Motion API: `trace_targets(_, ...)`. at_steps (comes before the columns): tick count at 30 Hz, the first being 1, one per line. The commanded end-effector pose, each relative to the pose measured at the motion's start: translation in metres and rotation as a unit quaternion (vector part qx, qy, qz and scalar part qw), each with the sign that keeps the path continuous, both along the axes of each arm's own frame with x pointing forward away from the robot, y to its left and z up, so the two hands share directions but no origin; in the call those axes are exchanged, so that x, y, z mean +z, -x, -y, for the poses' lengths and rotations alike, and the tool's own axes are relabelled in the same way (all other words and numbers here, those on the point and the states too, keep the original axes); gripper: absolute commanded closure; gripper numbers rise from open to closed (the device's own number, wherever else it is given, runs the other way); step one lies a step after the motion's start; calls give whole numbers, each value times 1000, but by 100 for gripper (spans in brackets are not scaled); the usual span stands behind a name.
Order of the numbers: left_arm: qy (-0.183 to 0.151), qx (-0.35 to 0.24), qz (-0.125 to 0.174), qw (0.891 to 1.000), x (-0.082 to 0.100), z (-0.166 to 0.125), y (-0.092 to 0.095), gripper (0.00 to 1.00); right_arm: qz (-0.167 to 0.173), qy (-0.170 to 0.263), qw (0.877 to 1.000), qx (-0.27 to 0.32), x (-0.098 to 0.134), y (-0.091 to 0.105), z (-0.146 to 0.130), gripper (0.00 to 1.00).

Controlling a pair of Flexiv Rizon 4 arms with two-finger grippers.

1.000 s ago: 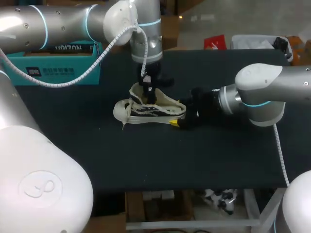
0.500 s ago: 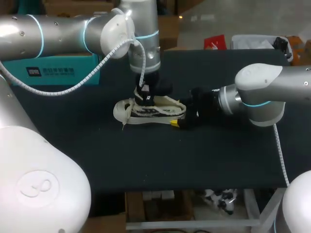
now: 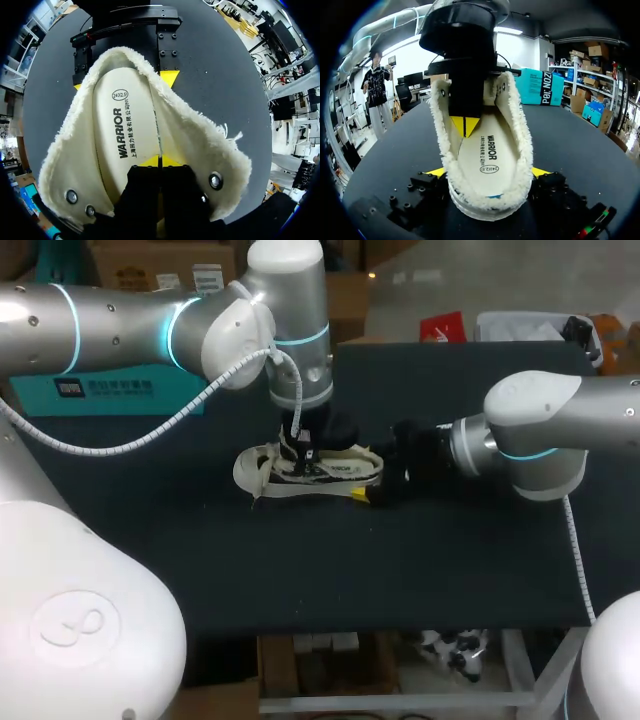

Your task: Open the shoe tongue, take the insole out of the shoe, put the insole back into the shoe, and pack the shoe into the shoebox

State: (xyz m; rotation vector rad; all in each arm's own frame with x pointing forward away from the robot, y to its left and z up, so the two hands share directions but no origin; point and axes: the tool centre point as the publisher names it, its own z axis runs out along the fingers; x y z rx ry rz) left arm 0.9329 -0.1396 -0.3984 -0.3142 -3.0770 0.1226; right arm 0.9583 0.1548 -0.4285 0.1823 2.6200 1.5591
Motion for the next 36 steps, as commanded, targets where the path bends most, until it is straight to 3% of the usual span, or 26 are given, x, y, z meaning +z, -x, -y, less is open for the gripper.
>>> trace_targets(1,3,3,22,1000,-16,5,13,84,0,-2,1000,0,-4,-1,1,100)
trace_targets(8,0,7,38,999,-20,9,8,80,0,-2,1000,0,-4,-1,1,100)
trace_targets(18,3,26,62,998,-38,10,-12,79,0,-2,1000,0,-4,-1,1,100)
trace_targets(30,4,46,142,989,-65,12,-52,76,0,-2,1000,0,-4,-1,1,100)
trace_targets(36,12,47,165,985,-72,11,-71,76,0,-2,1000,0,-4,-1,1,100)
